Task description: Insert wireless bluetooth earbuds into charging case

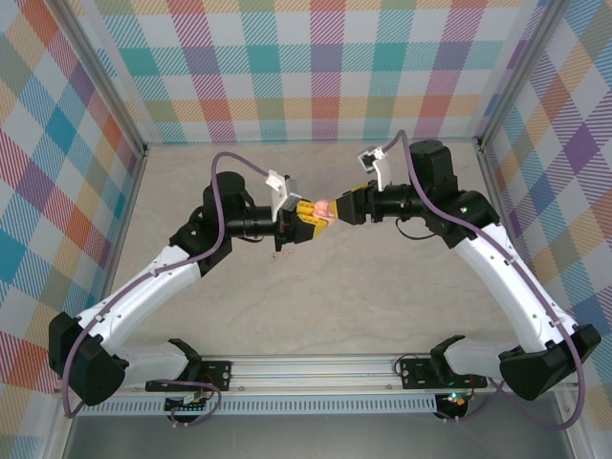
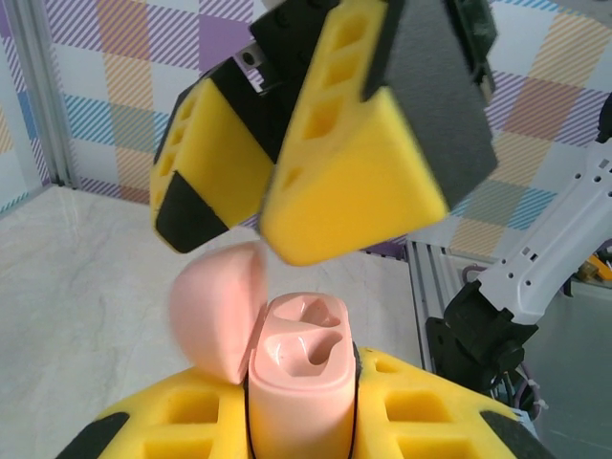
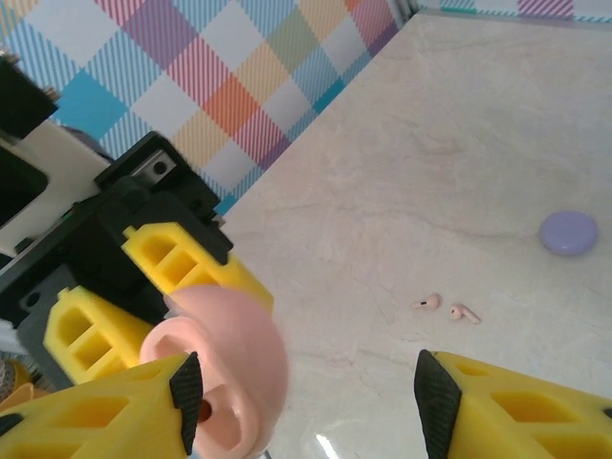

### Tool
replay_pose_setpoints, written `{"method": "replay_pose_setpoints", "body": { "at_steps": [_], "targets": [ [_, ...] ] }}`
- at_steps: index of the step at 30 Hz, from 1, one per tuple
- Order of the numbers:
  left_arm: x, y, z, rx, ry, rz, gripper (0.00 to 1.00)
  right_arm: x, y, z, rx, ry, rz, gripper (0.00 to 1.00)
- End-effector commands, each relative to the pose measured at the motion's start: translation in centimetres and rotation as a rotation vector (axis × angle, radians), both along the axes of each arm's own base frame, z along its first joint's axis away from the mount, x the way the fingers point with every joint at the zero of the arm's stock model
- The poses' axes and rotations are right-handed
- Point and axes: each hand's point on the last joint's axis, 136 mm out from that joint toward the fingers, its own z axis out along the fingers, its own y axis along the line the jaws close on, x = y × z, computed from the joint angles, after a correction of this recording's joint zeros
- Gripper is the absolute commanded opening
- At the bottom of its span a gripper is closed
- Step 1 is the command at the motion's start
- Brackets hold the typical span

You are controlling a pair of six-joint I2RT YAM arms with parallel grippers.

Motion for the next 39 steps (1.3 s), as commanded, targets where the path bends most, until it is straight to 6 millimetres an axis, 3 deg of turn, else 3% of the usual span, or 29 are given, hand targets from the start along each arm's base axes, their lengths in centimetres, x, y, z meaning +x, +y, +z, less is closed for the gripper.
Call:
{"method": "replay_pose_setpoints", "body": {
  "at_steps": [1,7,11,17,23,32,39],
  "targets": [
    [-1.5,-0.1,2.4,-0.038,-0.078,-0.048,0.14,0.3,-0.2,1.2,0.010,-0.031,-0.029,0.62],
    [-1.0,0.0,2.0,-0.029,-0.063,-0.017,0.14,0.6,-0.8,1.6,0.006,-0.051,-0.076,0.63],
    [-0.2,0.4,1.8,-0.020,-0.049,0.047,0.13,2.0,-2.2,0.9,-0.027,-0.061,-0.201,0.64],
    [0.3,1.8,1.7,-0.021,-0.037,0.148,0.13,3.9,-3.7,-2.9,-0.163,0.051,-0.325,0.64],
    [-0.9,3.3,2.4,-0.044,-0.039,0.171,0.12,5.4,-3.6,-8.0,-0.268,0.197,-0.361,0.65],
    [-3.1,4.2,3.9,-0.065,-0.008,0.135,0.13,7.0,1.6,-16.1,-0.246,0.444,-0.186,0.63],
    [-3.8,4.6,3.6,-0.046,0.032,0.132,0.12,7.6,5.8,-21.8,-0.332,0.539,-0.061,0.59]
  ]
}}
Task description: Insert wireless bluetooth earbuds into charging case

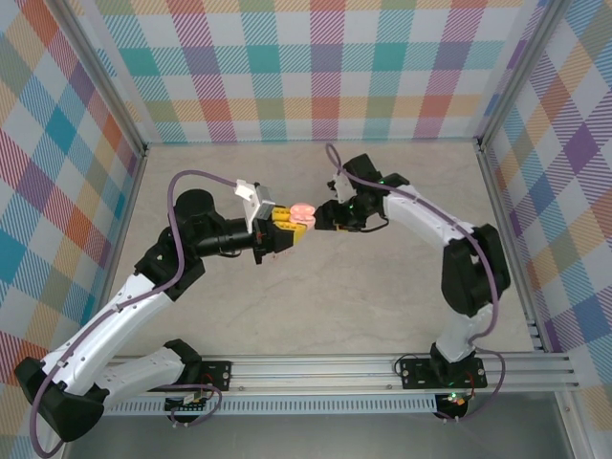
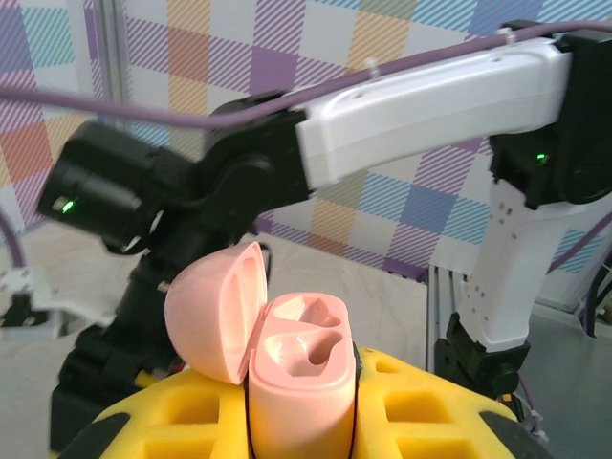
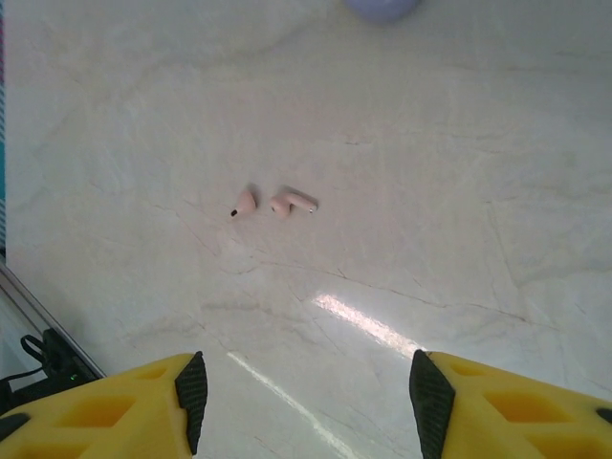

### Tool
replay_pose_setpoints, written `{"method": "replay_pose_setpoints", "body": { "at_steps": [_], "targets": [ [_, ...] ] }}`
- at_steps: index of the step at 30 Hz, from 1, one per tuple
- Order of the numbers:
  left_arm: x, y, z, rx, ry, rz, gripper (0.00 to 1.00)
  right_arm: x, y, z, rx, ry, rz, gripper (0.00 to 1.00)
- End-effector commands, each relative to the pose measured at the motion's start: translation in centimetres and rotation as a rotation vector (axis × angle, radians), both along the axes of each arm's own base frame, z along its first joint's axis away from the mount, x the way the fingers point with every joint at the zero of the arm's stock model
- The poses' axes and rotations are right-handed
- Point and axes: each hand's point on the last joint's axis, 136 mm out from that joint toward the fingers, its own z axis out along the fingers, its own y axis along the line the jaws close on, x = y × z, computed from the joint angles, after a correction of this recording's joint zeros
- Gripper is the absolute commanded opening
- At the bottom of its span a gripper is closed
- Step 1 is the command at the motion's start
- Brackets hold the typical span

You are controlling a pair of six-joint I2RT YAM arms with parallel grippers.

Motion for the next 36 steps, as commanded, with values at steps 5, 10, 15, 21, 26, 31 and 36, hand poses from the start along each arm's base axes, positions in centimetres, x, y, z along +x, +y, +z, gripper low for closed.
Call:
{"method": "replay_pose_setpoints", "body": {
  "at_steps": [5,10,15,21,26,31,36],
  "targets": [
    [-1.3,0.9,1.5,-0.028,-0.011,0.000,0.12,-0.5,5.0,-1.9,-0.005,0.014,0.175,0.58],
    [-1.6,1.1,1.6,-0.032,-0.019,0.002,0.12,-0.7,7.0,-3.9,-0.047,0.024,0.250,0.56],
    [-1.8,1.2,1.6,-0.033,-0.017,-0.003,0.12,-0.8,8.7,-5.6,-0.098,0.023,0.314,0.54],
    [-1.8,1.4,1.4,-0.025,-0.019,0.005,0.12,-0.4,9.8,-7.3,-0.187,-0.017,0.360,0.55],
    [-1.8,1.5,1.2,-0.020,-0.018,0.013,0.13,-0.1,10.1,-8.2,-0.245,-0.053,0.387,0.55],
    [-1.8,1.5,1.0,-0.018,-0.014,0.016,0.13,-0.3,10.1,-8.9,-0.287,-0.073,0.431,0.55],
    [-1.8,1.6,1.0,-0.017,-0.014,0.015,0.13,-0.3,10.2,-9.7,-0.335,-0.086,0.454,0.51]
  ]
}}
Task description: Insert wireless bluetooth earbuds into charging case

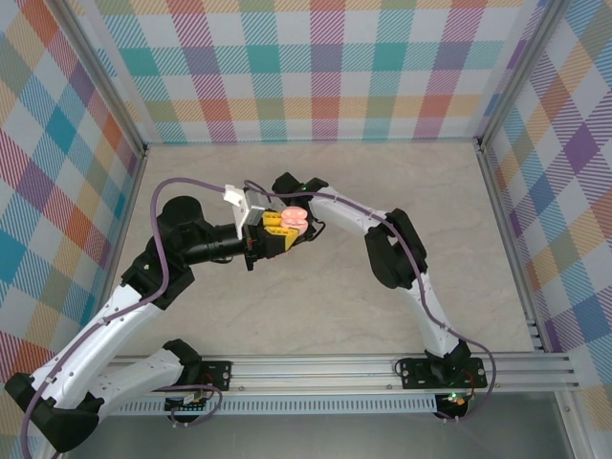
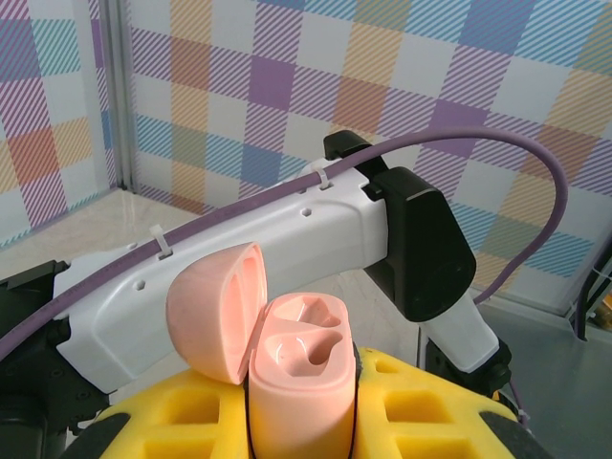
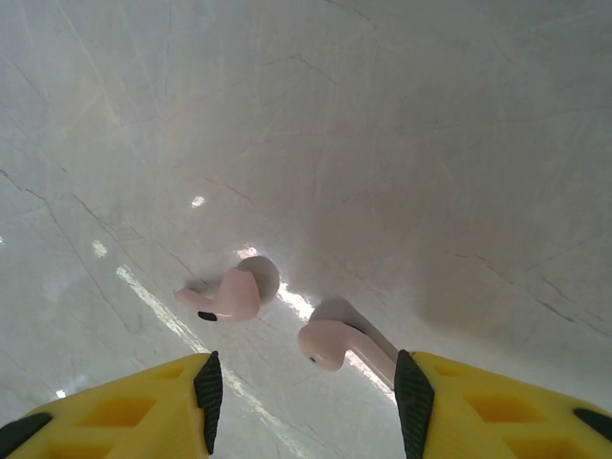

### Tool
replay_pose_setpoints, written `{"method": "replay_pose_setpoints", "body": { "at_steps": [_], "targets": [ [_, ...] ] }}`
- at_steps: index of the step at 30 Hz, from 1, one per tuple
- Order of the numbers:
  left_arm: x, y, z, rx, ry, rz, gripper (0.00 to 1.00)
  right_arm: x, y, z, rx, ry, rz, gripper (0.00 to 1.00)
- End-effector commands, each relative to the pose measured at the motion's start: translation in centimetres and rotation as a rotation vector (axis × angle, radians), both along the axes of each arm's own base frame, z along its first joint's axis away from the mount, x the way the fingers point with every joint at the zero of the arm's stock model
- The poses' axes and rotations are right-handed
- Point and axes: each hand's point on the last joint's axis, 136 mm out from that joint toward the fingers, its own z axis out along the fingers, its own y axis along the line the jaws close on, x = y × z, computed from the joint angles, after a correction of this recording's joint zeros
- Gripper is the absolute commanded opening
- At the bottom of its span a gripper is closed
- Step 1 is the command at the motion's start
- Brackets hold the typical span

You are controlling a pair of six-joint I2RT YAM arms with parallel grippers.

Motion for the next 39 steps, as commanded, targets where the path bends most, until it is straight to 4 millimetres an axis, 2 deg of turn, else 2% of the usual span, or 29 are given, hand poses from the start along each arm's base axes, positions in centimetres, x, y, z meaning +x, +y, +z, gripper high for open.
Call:
{"method": "replay_pose_setpoints", "body": {
  "at_steps": [1,13,18,26,39],
  "targets": [
    [-0.3,0.2,0.0,-0.002,0.000,0.002,0.13,-0.1,-0.2,-0.6,-0.054,-0.019,0.043,0.51],
    [-0.2,0.2,-0.3,0.005,0.002,0.006,0.13,-0.6,-0.6,-2.8,-0.156,-0.031,0.075,0.48],
    [-0.2,0.2,-0.3,0.005,-0.001,0.009,0.13,0.0,-1.9,-3.6,-0.235,-0.065,0.046,0.37],
    [0.0,0.2,-0.6,0.011,0.007,0.010,0.13,0.8,-3.7,-3.8,-0.305,-0.100,-0.017,0.32],
    [0.0,0.1,-0.7,0.008,0.010,0.007,0.13,2.4,-10.8,-3.5,-0.363,-0.056,-0.286,0.33]
  ]
}}
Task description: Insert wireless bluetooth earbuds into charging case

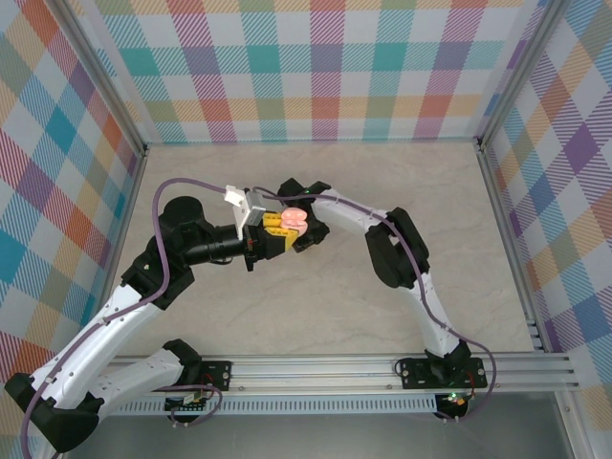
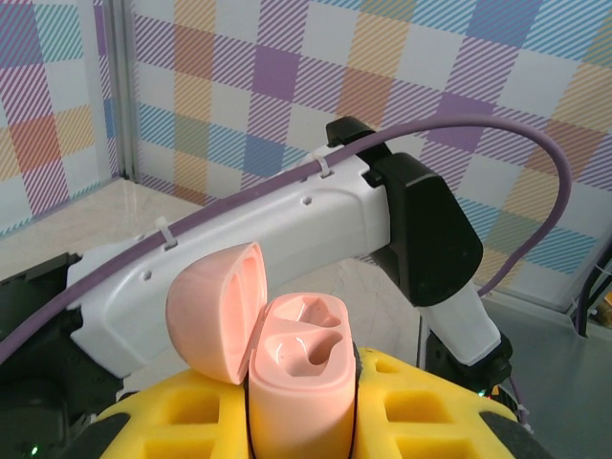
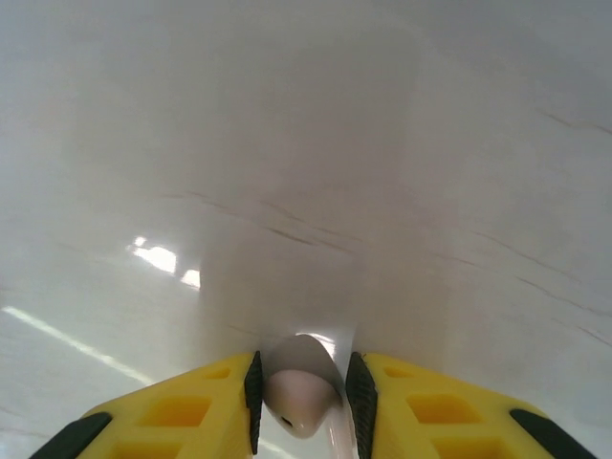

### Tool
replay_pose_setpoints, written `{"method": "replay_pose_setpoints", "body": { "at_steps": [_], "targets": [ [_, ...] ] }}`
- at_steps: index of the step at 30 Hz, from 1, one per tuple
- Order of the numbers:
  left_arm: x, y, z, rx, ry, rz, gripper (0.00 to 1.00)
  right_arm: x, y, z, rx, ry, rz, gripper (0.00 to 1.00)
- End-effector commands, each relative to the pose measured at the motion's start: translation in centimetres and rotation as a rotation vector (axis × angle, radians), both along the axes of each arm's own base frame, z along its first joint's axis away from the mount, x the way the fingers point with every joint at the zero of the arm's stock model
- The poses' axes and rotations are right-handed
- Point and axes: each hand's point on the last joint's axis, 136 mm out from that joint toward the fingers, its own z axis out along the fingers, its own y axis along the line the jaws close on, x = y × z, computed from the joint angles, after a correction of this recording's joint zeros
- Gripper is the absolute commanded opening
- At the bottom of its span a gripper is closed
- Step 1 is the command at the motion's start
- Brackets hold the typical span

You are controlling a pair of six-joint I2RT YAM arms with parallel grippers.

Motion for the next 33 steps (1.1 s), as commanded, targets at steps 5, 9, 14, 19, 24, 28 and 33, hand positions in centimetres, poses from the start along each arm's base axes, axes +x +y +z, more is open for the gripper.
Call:
{"method": "replay_pose_setpoints", "body": {
  "at_steps": [5,9,14,19,24,28,33],
  "targets": [
    [0.1,-0.2,-0.3,-0.004,0.001,-0.002,0.13,0.0,-7.2,-1.3,-0.123,0.045,-0.262,0.33],
    [0.2,-0.2,-0.4,-0.002,0.004,-0.004,0.13,-0.2,-8.9,-1.7,-0.129,0.058,-0.362,0.33],
    [0.2,-0.3,-0.5,0.001,0.011,-0.003,0.13,-0.4,-8.6,-1.4,-0.081,0.078,-0.377,0.35],
    [0.3,-0.2,-0.5,-0.001,0.013,0.000,0.13,-0.6,-7.0,0.0,0.017,0.108,-0.358,0.40],
    [0.3,-0.3,-0.5,0.000,0.015,0.000,0.13,-0.6,-7.0,1.0,0.036,0.110,-0.367,0.45],
    [0.2,-0.2,-0.5,0.001,0.015,-0.001,0.13,-0.9,-7.8,1.0,0.000,0.106,-0.370,0.46],
    [0.3,-0.3,-0.6,0.002,0.013,-0.001,0.13,-1.9,-7.2,0.8,0.036,0.148,-0.345,0.45]
  ]
}}
